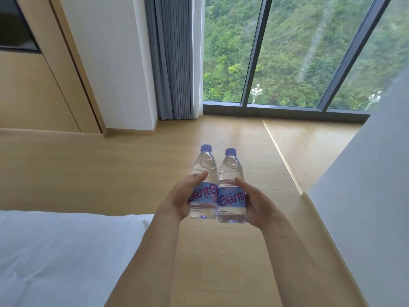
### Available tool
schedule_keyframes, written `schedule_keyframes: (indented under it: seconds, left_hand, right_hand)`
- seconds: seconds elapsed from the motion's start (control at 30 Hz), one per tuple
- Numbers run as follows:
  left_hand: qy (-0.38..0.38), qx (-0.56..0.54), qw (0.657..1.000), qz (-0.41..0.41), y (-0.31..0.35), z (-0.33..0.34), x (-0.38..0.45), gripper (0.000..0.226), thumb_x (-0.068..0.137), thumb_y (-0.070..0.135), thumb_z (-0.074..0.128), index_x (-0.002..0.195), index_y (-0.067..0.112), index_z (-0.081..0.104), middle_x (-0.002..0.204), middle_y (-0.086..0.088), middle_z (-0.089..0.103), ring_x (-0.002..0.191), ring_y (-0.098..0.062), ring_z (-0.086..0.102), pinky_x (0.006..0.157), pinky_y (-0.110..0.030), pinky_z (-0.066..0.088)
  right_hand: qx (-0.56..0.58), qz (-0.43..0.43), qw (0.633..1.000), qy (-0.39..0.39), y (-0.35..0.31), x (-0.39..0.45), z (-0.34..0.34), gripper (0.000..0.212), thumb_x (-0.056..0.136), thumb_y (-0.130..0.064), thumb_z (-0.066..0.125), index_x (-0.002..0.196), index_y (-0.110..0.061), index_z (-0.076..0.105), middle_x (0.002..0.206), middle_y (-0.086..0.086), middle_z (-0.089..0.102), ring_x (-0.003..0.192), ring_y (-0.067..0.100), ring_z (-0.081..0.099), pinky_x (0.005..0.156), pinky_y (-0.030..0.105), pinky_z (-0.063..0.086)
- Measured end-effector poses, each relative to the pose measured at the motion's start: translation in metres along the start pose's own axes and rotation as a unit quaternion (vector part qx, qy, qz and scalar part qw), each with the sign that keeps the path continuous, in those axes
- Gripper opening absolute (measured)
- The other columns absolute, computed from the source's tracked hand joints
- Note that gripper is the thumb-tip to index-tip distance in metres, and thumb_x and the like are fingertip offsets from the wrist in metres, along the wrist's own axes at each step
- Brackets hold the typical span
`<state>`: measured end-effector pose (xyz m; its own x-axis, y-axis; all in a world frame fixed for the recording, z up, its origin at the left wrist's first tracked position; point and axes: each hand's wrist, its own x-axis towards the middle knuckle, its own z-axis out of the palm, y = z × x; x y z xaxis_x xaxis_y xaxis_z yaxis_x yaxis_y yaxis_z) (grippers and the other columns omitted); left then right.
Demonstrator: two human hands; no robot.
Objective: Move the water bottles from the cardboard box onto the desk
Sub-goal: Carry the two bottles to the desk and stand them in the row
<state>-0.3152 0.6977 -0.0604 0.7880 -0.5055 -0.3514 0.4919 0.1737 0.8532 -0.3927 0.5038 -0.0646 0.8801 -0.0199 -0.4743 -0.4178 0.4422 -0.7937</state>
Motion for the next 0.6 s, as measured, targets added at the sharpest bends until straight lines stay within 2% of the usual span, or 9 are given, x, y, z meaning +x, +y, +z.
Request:
schedule_keyframes:
  seconds: [0.1,0.23,0.37,0.5,0.6]
  left_hand:
    - [0.018,-0.012,1.0,-0.003,0.015,-0.017,0.024,0.054,0.094,0.035,0.068,0.138,0.007,0.053,0.118,-0.027,0.066,0.106,-0.042,0.065,0.102,-0.064,0.047]
    - [0.022,-0.012,1.0,-0.007,0.038,-0.037,0.056,0.046,0.096,0.036,0.063,0.132,0.007,0.059,0.107,-0.023,0.069,0.097,-0.04,0.068,0.096,-0.057,0.053]
    - [0.028,-0.019,0.999,-0.008,0.056,-0.056,0.094,0.038,0.097,0.039,0.062,0.124,0.012,0.064,0.104,-0.021,0.071,0.092,-0.036,0.071,0.081,-0.048,0.06]
    - [0.076,-0.026,0.997,0.002,0.077,-0.076,0.138,0.036,0.094,0.045,0.065,0.115,0.015,0.063,0.103,-0.021,0.072,0.093,-0.037,0.071,0.086,-0.052,0.058]
    - [0.123,-0.028,0.992,0.022,0.098,-0.087,0.175,0.036,0.095,0.041,0.066,0.118,0.013,0.061,0.1,-0.02,0.071,0.09,-0.037,0.071,0.08,-0.05,0.059]
  right_hand:
    - [-0.004,-0.007,1.0,0.006,-0.015,0.03,0.014,0.063,0.084,-0.044,0.073,0.134,-0.008,0.06,0.129,0.024,0.065,0.122,0.042,0.061,0.106,0.064,0.043]
    - [-0.02,-0.018,1.0,-0.013,-0.04,0.074,0.032,0.063,0.084,-0.043,0.071,0.134,-0.007,0.059,0.129,0.027,0.064,0.118,0.043,0.063,0.105,0.059,0.047]
    - [-0.023,-0.022,0.998,-0.046,-0.06,0.124,0.042,0.062,0.085,-0.043,0.069,0.133,-0.006,0.06,0.119,0.024,0.069,0.102,0.036,0.069,0.091,0.051,0.056]
    - [-0.036,-0.009,0.997,-0.07,-0.085,0.186,0.051,0.064,0.088,-0.042,0.066,0.137,-0.003,0.056,0.127,0.027,0.064,0.109,0.041,0.065,0.103,0.057,0.048]
    - [-0.05,0.005,0.995,-0.084,-0.109,0.242,0.056,0.059,0.095,-0.04,0.06,0.139,-0.002,0.054,0.131,0.028,0.062,0.12,0.044,0.061,0.109,0.059,0.042]
